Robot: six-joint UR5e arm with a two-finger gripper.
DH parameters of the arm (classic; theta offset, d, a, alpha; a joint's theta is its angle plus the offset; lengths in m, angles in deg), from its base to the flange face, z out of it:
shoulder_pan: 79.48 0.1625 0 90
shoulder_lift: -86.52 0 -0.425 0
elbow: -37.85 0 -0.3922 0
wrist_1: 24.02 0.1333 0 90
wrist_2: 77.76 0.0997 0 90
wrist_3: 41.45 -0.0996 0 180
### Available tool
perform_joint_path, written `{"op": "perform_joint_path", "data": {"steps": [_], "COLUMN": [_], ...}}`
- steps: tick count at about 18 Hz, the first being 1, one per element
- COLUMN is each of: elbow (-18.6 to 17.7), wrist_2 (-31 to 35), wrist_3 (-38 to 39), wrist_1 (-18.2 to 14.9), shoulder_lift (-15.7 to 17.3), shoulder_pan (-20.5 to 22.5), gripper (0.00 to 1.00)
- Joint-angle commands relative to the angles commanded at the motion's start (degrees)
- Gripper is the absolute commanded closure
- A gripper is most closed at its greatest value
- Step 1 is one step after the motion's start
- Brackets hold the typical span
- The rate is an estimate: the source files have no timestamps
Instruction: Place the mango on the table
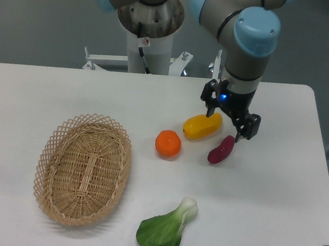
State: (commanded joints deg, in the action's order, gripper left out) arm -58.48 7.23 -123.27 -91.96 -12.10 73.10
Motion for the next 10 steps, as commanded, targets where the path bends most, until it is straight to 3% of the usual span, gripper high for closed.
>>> {"op": "perform_joint_path", "data": {"steps": [10], "elbow": [-0.1], "wrist_2": [-0.5], "wrist_3": [-0.1], "wrist_1": [-0.4], "shoulder_lift": [0.7], "shoulder_pan": [0.4], "gripper": [0.00]}}
